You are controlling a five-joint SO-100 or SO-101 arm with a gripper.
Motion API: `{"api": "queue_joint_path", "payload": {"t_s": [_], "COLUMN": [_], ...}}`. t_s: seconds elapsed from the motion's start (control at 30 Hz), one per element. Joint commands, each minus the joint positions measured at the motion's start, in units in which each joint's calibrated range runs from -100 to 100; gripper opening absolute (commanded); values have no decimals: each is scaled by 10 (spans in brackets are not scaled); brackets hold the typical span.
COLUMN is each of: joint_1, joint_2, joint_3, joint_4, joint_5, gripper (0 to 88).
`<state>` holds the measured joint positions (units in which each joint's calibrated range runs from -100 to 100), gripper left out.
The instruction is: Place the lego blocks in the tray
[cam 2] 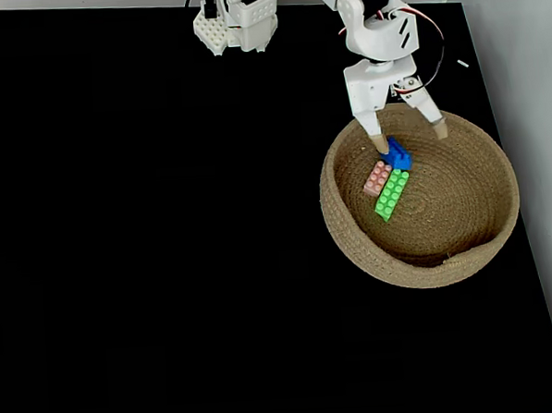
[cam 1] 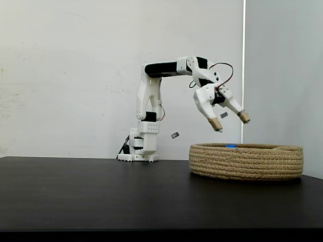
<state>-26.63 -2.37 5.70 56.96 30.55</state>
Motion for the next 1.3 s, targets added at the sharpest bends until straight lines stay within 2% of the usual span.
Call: {"api": "queue_joint_path", "payload": {"t_s": [0.0, 0.13, 0.2, 0.27, 0.3, 0.63, 0.8, 1.0, 1.07, 1.27], "joint_1": [13, 53, 87, 127, 148, 310, 322, 300, 297, 282], "joint_2": [-42, -119, -167, -214, -236, -498, -631, -785, -818, -887], "joint_3": [-30, 29, 72, 119, 147, 520, 735, 910, 943, 943], "joint_4": [-5, -9, -9, -10, -14, -124, -189, -192, -178, -8], "joint_5": [-2, -10, -13, -13, -10, 86, 126, 155, 164, 157], "gripper": [372, 297, 194, 21, 0, 0, 0, 0, 0, 0]}}
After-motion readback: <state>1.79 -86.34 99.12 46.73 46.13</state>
